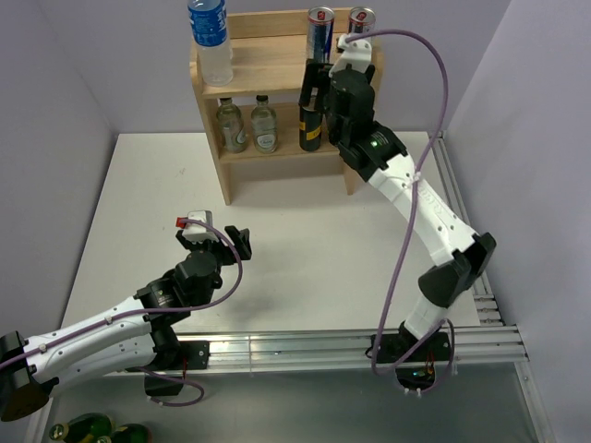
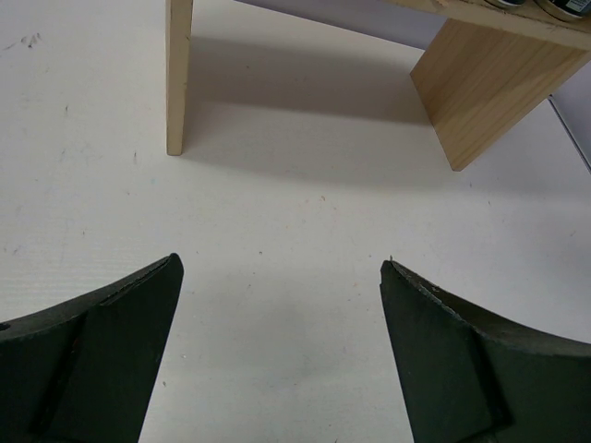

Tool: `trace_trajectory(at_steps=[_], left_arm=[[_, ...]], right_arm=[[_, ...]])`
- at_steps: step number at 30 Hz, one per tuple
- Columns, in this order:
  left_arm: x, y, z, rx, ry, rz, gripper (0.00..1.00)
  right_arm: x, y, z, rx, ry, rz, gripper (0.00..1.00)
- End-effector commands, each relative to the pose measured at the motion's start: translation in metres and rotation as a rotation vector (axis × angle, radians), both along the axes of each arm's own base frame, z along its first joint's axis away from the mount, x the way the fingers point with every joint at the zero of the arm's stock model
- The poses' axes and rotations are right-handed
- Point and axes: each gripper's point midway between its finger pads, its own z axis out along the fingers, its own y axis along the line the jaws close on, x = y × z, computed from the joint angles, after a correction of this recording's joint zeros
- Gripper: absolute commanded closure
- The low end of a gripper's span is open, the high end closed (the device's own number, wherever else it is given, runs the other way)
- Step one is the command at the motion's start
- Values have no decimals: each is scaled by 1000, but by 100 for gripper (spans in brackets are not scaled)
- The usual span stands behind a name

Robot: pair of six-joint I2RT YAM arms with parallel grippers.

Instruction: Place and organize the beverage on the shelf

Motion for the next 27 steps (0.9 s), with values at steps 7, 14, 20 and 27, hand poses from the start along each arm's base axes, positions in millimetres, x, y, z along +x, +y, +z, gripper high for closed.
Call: trace_trajectory(at_steps=[7,14,20,27], left_arm=[[0,-1,4,-26,-9,0,5],[-2,-4,35,-51,-16,-19,5],[-10,4,75,-126,-37,-22,6],[-26,29,143,-234,-130,-20,7]], right_arm=[[-88,-24,-32,79,43,-8,12],[-182,-57,-94,141,91,55,6],[-232,-104,-111,186,113,47,0],[-257,-144,-105,228,59,15,0]])
